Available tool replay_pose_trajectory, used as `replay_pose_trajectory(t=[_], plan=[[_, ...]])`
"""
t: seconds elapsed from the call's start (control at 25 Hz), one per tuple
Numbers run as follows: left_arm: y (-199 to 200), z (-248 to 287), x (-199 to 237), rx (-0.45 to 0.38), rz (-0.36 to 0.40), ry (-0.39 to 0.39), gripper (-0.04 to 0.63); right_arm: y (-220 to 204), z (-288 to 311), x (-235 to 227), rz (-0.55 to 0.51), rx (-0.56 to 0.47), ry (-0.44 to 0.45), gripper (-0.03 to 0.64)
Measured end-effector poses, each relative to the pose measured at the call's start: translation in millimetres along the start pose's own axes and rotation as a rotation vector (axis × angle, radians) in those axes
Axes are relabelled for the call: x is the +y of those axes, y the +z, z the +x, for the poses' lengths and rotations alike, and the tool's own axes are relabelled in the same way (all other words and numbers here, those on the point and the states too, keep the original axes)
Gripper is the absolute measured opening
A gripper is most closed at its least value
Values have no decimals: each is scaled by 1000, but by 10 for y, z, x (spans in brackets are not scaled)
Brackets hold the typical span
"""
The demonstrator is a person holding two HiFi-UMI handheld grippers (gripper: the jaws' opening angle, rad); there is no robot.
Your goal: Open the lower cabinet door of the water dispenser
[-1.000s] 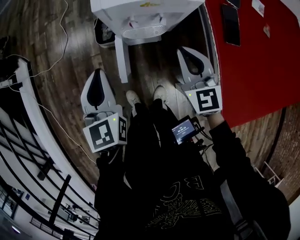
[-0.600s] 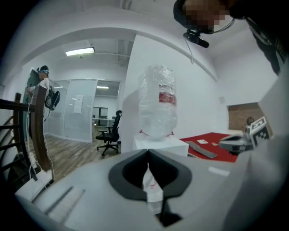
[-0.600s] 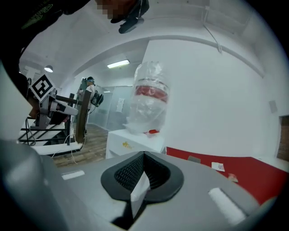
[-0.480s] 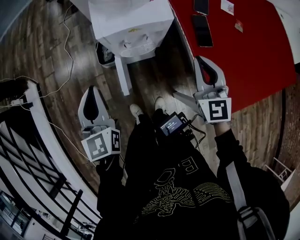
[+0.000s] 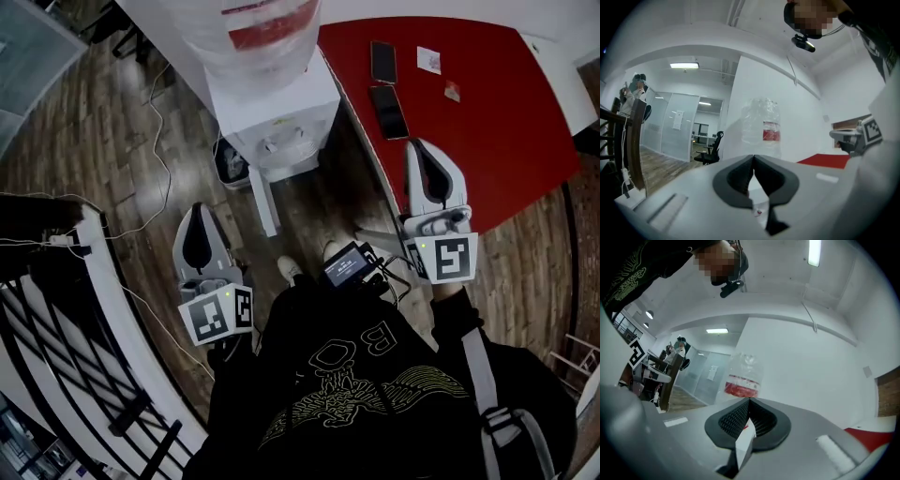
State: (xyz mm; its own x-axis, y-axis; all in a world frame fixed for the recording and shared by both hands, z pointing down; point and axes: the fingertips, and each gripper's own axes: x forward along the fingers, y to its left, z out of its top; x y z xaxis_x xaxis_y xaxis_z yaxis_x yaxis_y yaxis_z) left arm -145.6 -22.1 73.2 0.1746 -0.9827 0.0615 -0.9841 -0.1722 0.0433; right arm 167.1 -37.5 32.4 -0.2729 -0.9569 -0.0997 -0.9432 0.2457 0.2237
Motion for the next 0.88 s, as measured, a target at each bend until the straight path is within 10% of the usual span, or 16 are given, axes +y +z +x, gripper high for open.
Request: replay_pose_trajectory(t=[0.36, 0.72, 0.88], plan=[[426, 71, -44, -75, -49, -36, 8, 340, -81, -38, 4, -20, -79, -2], [503, 54, -296, -78, -112, -73, 6, 431, -131, 489, 56, -39, 49, 0], [486, 11, -509, -69, -25, -112, 6, 338, -192, 621, 90, 3, 56, 0]])
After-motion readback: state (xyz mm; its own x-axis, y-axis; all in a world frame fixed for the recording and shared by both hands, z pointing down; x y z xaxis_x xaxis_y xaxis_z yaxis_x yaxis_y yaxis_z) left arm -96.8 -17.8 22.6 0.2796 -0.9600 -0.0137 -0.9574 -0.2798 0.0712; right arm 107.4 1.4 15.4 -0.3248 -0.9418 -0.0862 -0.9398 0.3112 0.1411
